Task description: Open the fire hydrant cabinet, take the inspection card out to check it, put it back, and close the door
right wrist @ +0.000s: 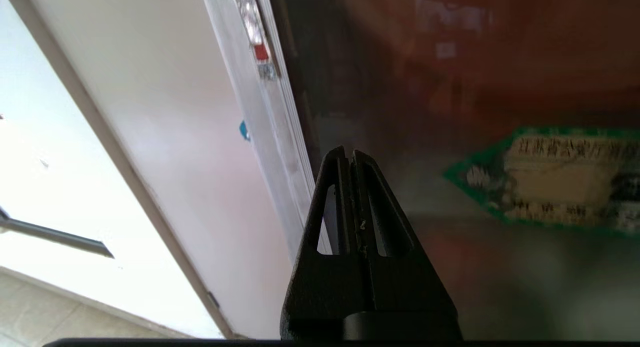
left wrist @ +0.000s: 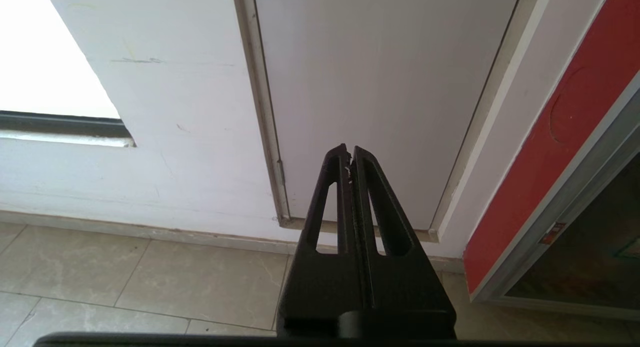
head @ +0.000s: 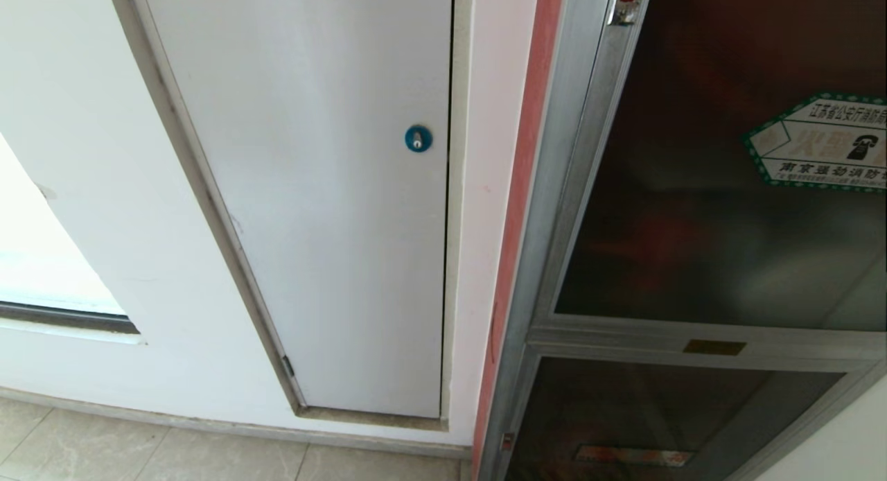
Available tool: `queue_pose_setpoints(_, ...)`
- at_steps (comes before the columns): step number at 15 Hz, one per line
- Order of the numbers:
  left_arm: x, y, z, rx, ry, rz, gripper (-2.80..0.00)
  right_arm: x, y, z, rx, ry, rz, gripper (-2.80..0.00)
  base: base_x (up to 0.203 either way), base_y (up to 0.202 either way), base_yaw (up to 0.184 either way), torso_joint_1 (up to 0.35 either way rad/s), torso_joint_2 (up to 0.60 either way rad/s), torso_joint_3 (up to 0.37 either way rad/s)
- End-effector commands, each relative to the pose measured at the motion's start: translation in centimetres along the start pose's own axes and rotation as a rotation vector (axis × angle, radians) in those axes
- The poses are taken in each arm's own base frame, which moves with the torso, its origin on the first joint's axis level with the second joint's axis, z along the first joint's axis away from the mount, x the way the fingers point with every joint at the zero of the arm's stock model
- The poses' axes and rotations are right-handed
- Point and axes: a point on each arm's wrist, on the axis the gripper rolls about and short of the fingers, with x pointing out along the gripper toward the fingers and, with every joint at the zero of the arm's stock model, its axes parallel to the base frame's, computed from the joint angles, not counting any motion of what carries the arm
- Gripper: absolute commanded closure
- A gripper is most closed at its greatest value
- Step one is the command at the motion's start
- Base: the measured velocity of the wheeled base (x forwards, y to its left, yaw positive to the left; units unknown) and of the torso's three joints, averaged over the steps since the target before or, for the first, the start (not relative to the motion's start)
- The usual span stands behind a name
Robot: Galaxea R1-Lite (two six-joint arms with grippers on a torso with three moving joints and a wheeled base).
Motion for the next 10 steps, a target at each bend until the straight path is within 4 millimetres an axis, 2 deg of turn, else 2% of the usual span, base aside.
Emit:
queue_pose_setpoints(1, 0.0, 0.0, -0.1, 0.000, 0.006, 0.002, 0.00, -2.0, 0.1, -0.4, -0.001, -0.017, 0.005, 0.00, 0.000, 0.000, 0.000, 0.000, 0.00, 0.000)
queue_pose_setpoints(7, 0.0, 0.0, -0.1, 0.000, 0.006, 0.000, 0.00, -6.9, 0.0, -3.5, -0.002, -0.020, 0.004, 0.00, 0.000, 0.000, 0.000, 0.000, 0.00, 0.000)
queue_pose_setpoints(10, 0.0, 0.0, -0.1, 0.000, 0.006, 0.002, 0.00, -9.0, -0.3, -5.4, -0.046, -0.028, -0.068, 0.00, 0.000, 0.000, 0.000, 0.000, 0.00, 0.000)
